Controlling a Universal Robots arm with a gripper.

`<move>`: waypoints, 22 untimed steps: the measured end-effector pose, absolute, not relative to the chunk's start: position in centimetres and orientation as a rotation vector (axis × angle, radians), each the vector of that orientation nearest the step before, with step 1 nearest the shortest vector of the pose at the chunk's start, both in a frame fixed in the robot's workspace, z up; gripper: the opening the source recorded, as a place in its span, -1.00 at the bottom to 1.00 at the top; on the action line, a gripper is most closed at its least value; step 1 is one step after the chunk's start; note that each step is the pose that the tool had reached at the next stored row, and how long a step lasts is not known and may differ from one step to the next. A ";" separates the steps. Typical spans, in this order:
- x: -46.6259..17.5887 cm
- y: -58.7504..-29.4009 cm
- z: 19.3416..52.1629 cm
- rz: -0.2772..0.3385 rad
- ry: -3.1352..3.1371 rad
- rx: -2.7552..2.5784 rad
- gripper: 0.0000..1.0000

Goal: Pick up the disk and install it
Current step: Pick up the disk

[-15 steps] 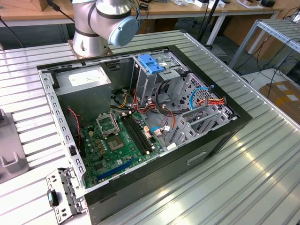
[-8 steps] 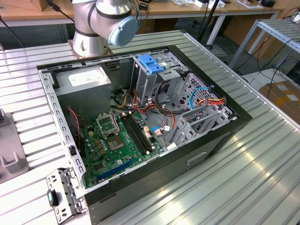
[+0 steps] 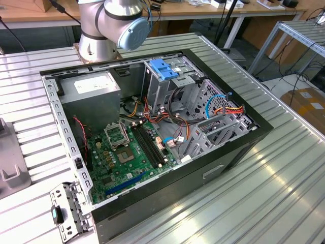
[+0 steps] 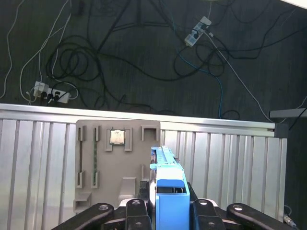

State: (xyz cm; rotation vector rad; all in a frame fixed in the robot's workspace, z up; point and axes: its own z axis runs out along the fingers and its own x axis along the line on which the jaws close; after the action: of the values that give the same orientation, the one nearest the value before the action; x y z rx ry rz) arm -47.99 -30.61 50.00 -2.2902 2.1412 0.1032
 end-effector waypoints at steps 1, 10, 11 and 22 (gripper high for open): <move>-47.9 -30.6 50.0 0.103 2.141 -2.290 -0.26; -47.6 -30.6 50.0 0.103 2.141 -2.290 -0.26; -47.6 -30.6 50.0 0.103 2.141 -2.290 -0.26; -47.0 -30.6 50.0 0.102 2.142 -2.291 -0.26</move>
State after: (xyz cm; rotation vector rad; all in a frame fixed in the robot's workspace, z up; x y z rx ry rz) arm -47.03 -30.61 50.00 -2.2907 2.1417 0.1023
